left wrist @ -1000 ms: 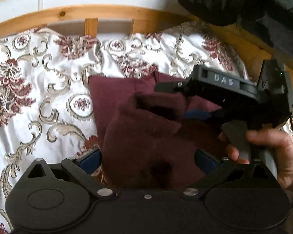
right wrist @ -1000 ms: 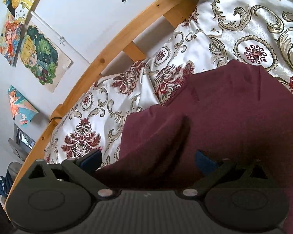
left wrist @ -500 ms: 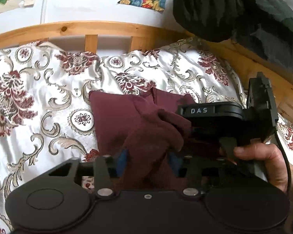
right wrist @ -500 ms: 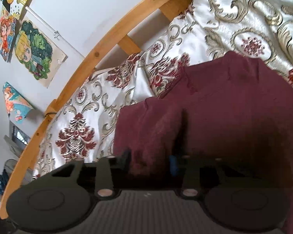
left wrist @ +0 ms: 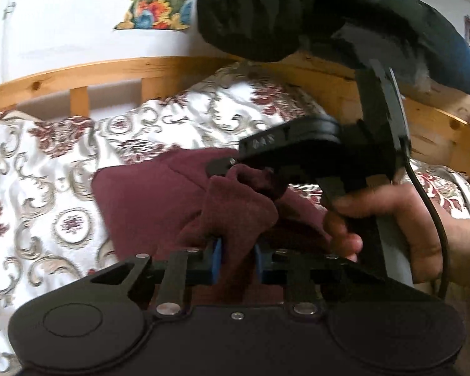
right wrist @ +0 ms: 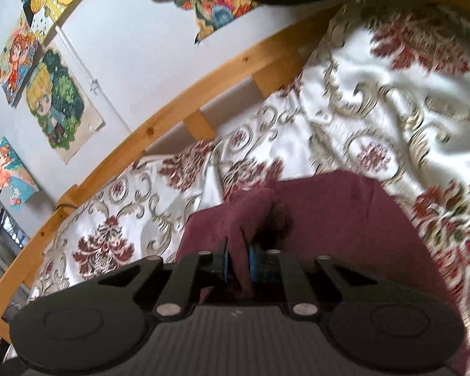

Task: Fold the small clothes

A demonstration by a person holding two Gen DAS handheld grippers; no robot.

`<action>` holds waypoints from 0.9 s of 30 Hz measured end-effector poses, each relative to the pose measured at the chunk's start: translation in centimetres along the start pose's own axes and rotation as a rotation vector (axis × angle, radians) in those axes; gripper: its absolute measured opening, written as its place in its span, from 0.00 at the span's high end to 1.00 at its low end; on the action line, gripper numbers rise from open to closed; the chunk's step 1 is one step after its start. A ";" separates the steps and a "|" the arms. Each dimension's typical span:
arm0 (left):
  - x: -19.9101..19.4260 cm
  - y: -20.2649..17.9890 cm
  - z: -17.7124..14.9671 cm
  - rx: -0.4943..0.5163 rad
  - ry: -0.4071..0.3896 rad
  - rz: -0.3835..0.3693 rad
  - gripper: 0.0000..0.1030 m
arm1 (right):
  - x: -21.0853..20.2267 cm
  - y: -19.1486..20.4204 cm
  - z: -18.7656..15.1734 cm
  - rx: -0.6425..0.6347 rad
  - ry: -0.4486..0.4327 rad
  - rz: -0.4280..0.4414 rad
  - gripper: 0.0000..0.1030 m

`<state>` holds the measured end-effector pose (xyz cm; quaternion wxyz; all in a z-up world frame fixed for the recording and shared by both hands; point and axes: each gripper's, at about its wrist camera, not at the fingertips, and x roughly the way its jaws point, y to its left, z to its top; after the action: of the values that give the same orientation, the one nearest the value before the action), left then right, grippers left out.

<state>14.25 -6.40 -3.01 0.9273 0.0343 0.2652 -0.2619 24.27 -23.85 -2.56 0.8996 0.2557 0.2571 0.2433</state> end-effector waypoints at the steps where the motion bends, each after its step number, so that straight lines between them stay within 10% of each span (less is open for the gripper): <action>1: 0.3 -0.3 0.1 0.006 -0.002 -0.007 0.79 | -0.3 -0.1 0.2 -0.001 -0.011 -0.007 0.87; 27: 4.0 -4.4 0.6 -0.021 0.003 -0.148 0.80 | -4.0 -5.2 1.8 0.137 -0.056 -0.176 0.87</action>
<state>15.25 -12.20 -4.20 0.9053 0.0051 0.2713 -0.3267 23.89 -30.61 -2.92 0.9046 0.2999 0.2695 0.1380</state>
